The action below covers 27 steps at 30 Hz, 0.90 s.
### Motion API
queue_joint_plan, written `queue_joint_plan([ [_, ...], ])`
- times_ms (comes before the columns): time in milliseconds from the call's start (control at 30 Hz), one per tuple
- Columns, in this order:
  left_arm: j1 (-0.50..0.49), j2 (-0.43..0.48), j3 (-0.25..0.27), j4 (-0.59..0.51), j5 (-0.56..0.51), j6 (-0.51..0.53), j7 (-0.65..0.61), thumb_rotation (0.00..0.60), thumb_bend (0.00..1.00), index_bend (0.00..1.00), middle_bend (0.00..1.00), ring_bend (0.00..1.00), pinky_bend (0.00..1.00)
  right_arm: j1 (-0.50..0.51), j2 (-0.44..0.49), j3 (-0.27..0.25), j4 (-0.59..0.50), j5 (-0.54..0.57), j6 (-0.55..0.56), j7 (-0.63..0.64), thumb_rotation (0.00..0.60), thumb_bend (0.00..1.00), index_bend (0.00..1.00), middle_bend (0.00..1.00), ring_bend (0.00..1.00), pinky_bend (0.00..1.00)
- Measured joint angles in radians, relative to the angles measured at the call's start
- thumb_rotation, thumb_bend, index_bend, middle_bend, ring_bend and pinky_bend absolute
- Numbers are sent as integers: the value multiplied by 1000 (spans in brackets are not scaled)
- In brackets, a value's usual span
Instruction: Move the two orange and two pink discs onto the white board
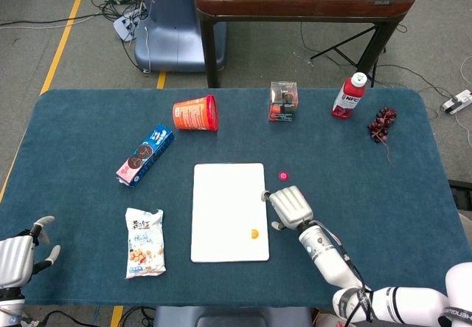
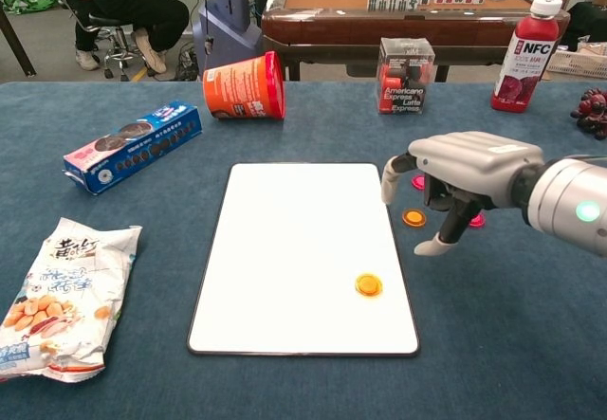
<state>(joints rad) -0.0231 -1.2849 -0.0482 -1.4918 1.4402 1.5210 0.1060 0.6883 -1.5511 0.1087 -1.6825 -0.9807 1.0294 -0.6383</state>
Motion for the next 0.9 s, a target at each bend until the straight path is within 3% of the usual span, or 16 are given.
queue_joint_plan([
  [433, 6, -7, 2, 11, -4, 2, -8, 600, 295, 343, 575, 532, 734, 53, -13, 42, 100, 129, -25, -34, 600, 165, 336, 1000, 1000, 1000],
  [900, 12, -9, 3, 21, -8, 1, -23, 600, 295, 344, 575, 533, 734, 73, -45, 28, 141, 174, -28, -41, 600, 166, 370, 1000, 1000, 1000],
])
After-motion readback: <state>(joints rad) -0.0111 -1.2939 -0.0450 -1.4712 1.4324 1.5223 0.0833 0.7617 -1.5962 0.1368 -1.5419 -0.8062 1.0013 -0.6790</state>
